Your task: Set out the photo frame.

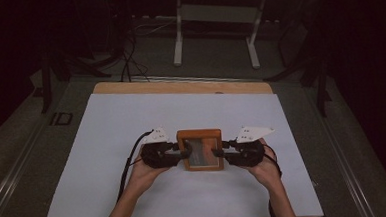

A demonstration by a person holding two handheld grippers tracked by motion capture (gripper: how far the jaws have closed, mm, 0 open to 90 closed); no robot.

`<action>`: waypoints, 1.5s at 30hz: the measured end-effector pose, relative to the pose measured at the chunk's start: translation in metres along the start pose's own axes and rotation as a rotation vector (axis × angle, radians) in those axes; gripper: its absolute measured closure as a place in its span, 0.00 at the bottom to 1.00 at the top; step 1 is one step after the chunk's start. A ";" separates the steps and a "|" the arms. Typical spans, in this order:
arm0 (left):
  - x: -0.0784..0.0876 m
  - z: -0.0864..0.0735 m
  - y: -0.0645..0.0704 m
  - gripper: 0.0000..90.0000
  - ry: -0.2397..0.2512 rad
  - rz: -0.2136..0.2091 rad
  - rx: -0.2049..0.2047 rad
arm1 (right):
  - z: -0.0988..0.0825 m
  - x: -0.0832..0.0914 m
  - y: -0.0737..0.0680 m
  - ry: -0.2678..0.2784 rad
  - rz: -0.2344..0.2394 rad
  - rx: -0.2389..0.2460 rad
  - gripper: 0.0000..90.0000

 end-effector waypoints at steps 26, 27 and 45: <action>0.033 -0.004 -0.017 0.65 -0.011 0.057 0.061 | 0.012 -0.032 -0.011 0.059 0.051 -0.092 0.71; 0.033 -0.005 -0.017 0.65 -0.009 0.058 0.062 | 0.012 -0.033 -0.011 0.059 0.052 -0.096 0.70; 0.033 -0.013 -0.026 0.66 -0.015 0.090 0.087 | 0.002 -0.049 -0.007 0.066 0.069 -0.163 0.69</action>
Point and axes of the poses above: each handheld gripper's, and its own axes: x roughly backward along the jaws, z roughly out of its top, y roughly to its right, the point moved 10 cm from there along -x, roughly forward along the jaws, and after that the axes turned 2 degrees about z, right-handed, at the moved point
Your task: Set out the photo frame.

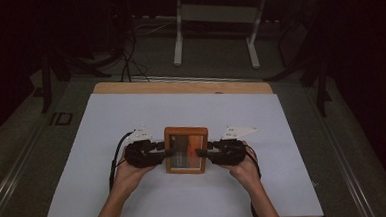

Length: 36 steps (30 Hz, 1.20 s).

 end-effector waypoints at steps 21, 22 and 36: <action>-0.010 -0.008 -0.010 0.66 -0.004 0.011 0.036 | -0.009 -0.011 0.011 -0.005 -0.011 -0.039 0.68; -0.011 -0.008 -0.010 0.66 -0.003 0.013 0.039 | -0.010 -0.011 0.012 -0.002 -0.009 -0.042 0.68; -0.016 -0.007 -0.018 0.66 -0.006 0.005 0.096 | -0.010 -0.016 0.020 0.013 -0.021 -0.082 0.66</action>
Point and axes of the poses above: each handheld gripper's, and its own axes: x roughly backward along the jaws, z roughly out of its top, y roughly to its right, the point moved 10 cm from there along -x, roughly forward along the jaws, and after that the axes turned 2 degrees about z, right-handed, at the moved point
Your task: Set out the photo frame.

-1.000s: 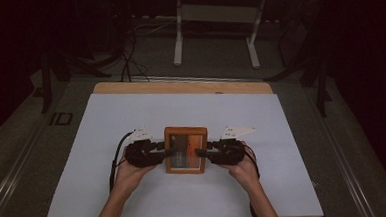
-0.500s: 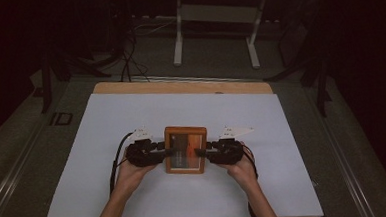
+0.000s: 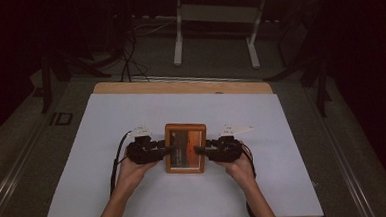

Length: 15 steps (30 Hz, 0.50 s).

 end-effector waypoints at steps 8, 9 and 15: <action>0.000 0.000 0.001 0.67 -0.012 0.007 -0.004 | 0.000 -0.001 0.001 -0.002 -0.007 -0.003 0.65; 0.000 0.000 0.001 0.67 -0.012 0.007 -0.005 | 0.000 -0.001 0.001 -0.004 -0.011 0.000 0.64; 0.000 -0.001 0.000 0.67 -0.012 -0.003 -0.005 | 0.001 -0.002 0.001 -0.009 -0.026 -0.005 0.63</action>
Point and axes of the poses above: each handheld gripper's, and its own axes: x roughly backward along the jaws, z roughly out of its top, y roughly to its right, the point moved 10 cm from there along -x, roughly forward along the jaws, and after that the axes turned 2 degrees about z, right-handed, at the moved point
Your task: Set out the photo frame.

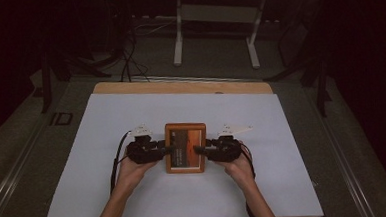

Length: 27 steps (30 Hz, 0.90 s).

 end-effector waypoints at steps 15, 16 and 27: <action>0.006 -0.005 -0.007 0.52 -0.004 0.018 0.016 | 0.000 0.003 -0.002 -0.028 -0.044 0.032 0.49; 0.007 -0.006 -0.007 0.52 -0.001 0.023 0.015 | 0.001 0.004 -0.002 -0.029 -0.051 0.037 0.49; 0.024 -0.002 -0.012 0.51 0.031 0.095 -0.011 | 0.011 0.022 -0.003 0.004 -0.083 0.039 0.44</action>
Point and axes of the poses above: each handheld gripper's, and its own axes: x roughly backward along the jaws, z roughly out of its top, y roughly to its right, the point moved 10 cm from there along -x, roughly forward along the jaws, and after that the axes turned 2 degrees about z, right-handed, at the moved point
